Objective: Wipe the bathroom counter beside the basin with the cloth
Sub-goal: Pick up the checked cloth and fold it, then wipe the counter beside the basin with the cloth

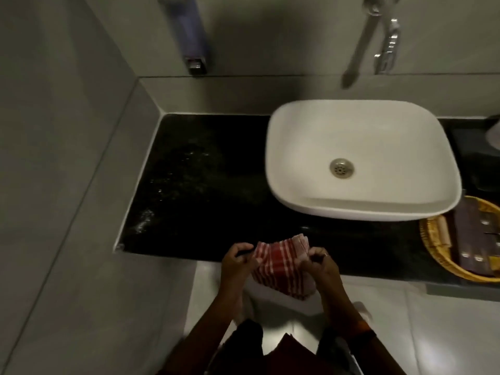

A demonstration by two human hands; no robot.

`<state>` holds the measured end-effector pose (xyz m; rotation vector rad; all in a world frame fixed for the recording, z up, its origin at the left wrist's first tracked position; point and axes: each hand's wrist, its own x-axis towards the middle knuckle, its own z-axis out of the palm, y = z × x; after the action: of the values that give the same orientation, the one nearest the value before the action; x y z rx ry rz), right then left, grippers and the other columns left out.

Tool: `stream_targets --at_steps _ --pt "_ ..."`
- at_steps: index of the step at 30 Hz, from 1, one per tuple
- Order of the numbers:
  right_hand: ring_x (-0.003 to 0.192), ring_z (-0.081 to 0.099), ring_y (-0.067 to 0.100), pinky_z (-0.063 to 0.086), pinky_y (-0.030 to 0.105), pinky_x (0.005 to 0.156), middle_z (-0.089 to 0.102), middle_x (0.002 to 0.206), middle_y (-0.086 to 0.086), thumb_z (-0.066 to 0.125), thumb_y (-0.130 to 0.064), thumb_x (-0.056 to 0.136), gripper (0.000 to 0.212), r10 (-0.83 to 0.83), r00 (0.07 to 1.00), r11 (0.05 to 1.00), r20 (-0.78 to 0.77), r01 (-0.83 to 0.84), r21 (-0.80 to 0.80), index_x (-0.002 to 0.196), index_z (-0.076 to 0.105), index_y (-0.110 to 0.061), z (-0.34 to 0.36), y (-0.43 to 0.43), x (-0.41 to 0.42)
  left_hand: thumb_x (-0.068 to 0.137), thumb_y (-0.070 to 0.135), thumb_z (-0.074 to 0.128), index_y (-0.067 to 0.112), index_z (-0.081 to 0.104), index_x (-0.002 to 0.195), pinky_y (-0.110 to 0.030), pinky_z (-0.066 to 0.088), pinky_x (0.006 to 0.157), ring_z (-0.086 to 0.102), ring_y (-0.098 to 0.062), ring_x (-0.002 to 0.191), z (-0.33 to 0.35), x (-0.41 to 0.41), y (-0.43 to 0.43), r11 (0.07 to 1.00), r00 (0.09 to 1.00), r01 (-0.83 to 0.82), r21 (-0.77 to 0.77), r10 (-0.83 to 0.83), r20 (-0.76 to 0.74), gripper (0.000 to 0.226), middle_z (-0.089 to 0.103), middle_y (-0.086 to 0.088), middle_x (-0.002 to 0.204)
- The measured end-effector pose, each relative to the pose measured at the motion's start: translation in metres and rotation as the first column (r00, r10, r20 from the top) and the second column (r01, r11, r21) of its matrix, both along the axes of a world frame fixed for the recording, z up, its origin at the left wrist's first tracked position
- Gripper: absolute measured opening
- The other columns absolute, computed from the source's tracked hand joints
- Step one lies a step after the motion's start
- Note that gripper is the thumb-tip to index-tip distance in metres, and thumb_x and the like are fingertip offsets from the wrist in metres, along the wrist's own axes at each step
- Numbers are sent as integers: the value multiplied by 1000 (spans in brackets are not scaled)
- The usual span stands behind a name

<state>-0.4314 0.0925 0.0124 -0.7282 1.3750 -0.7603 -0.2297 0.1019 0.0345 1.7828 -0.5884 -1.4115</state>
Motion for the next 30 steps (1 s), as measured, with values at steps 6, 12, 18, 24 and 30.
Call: stream_targets --at_steps 6,12,18,24,30 --pt "81 71 1 54 16 62 70 93 -5 75 -17 88 26 -67 971 989 -230 35 -141 96 56 -32 6 -14 94 93 8 59 21 53 107 -35 55 78 64 -17 93 -11 88 -6 940 894 234 -247 -108 435 20 63 2 100" --pt "95 66 2 51 18 76 67 102 -12 67 -25 96 18 -174 918 962 -357 82 -260 111 57 -26 10 -40 116 98 16 57 29 54 118 -10 45 88 53 15 102 -45 101 -46 875 790 370 -314 -118 602 24 59 18 111" --pt "115 56 42 46 52 103 62 122 26 55 -20 98 36 -295 561 947 -774 61 -317 127 61 0 -17 -46 167 98 22 55 9 53 139 -50 44 113 48 -31 138 -83 132 -77 850 432 521 -83 -178 884 43 53 -13 145" --pt "157 4 38 -2 50 126 6 168 22 31 -55 92 87 -120 552 983 -825 181 -22 158 8 -4 -52 -75 249 102 49 32 8 23 156 -54 17 126 16 -31 155 -110 167 -103 734 110 637 237 -391 914 68 22 -13 166" --pt "155 8 41 2 53 126 10 166 27 31 -56 97 84 -74 325 996 -943 -22 -86 158 10 -1 -96 -104 255 102 54 24 12 8 159 -55 14 126 3 -26 157 -127 171 -107 720 93 643 262 -413 906 72 8 -10 169"
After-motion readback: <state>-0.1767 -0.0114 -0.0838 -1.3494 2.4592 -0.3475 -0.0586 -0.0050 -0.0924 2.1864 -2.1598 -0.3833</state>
